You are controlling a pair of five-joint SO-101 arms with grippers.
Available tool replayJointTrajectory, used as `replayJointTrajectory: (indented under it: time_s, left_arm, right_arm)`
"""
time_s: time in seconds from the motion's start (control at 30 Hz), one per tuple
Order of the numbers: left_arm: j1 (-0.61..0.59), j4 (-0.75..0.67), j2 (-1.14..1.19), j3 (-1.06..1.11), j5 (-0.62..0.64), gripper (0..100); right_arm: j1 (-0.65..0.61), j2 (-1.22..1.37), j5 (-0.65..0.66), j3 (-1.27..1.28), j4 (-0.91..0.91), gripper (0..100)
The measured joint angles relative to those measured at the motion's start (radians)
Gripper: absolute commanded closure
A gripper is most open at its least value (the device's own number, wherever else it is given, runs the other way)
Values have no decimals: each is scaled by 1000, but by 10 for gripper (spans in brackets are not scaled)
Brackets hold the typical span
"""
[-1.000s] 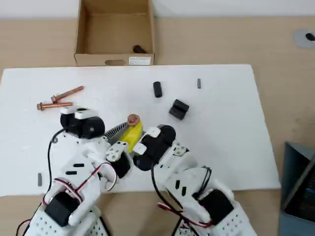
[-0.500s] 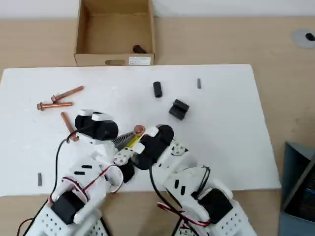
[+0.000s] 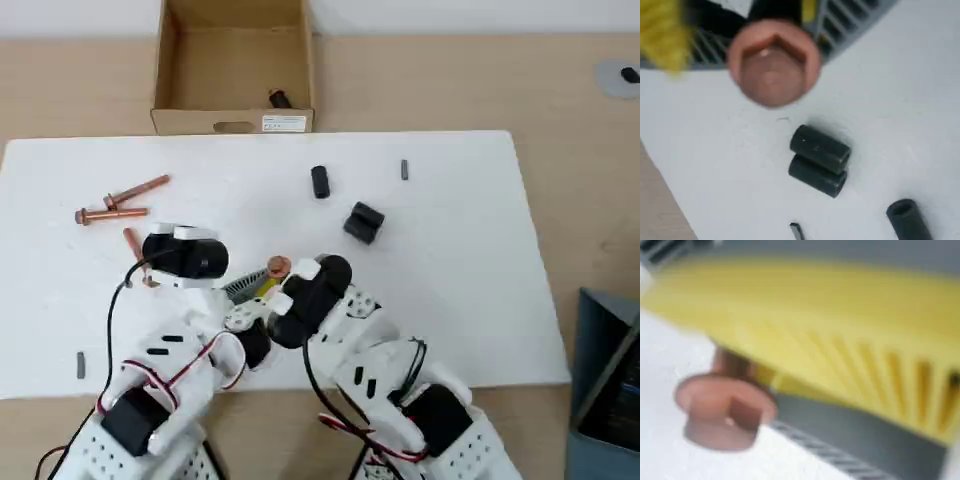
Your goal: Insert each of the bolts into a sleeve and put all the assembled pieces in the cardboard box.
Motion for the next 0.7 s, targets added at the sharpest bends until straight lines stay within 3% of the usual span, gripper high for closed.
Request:
replayJointTrajectory:
  time_s: [0.23,0.5,0.57,0.7]
  left_arm:
    - [-52,118,6,-66,8,778]
    - [-60,127,6,-172,8,785]
    - [-60,127,6,-189,8,823]
    - [-84,127,6,-226,6,1000]
  right_arm:
    - [-5,-2,0,-3,-3,989]
    - [-5,-2,0,-5,-3,989]
    - [-5,-2,0,-5,-3,989]
    - [-5,-2,0,-5,-3,989]
